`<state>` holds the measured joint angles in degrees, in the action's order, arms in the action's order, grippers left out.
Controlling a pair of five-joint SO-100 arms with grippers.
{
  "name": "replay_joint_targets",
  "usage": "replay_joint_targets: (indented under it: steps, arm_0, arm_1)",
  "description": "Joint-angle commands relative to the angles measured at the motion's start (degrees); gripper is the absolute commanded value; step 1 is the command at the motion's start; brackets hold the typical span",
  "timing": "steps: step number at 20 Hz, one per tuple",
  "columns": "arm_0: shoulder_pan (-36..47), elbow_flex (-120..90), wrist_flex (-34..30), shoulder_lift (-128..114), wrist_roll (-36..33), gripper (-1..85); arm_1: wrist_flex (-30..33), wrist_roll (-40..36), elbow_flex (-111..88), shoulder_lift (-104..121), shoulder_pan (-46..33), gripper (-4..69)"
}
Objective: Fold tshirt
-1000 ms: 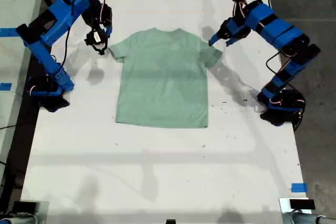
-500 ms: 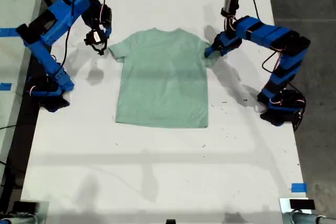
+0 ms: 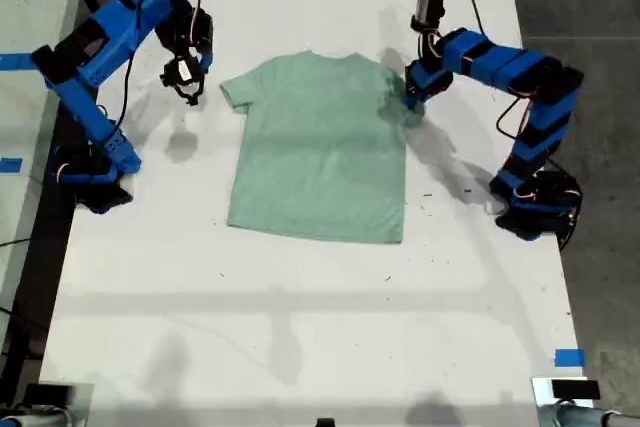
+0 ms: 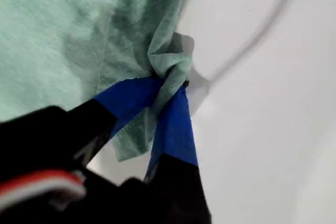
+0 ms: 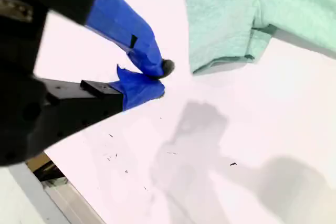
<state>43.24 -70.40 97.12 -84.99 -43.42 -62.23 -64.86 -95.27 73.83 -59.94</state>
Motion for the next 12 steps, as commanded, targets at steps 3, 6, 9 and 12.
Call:
replay_joint_targets:
  steps: [3,6,9,12]
  arm_0:
    - [-1.4,2.0,0.3,-1.1,-0.1,0.0]
    - [-1.4,2.1,0.0,-0.9,-0.1,0.0]
    - [-1.5,2.0,0.0,-0.8,0.0,0.0]
    - [-1.7,1.9,0.0,-0.7,0.0,0.0]
  arm_1:
    - [-15.5,2.9,14.6,6.2,4.0,-0.9]
    - [-21.3,7.8,27.9,4.3,9.3,-0.9]
    - [-25.0,14.1,43.5,-2.6,16.4,-0.9]
    - [-20.6,20.0,48.7,-7.4,21.3,-0.9]
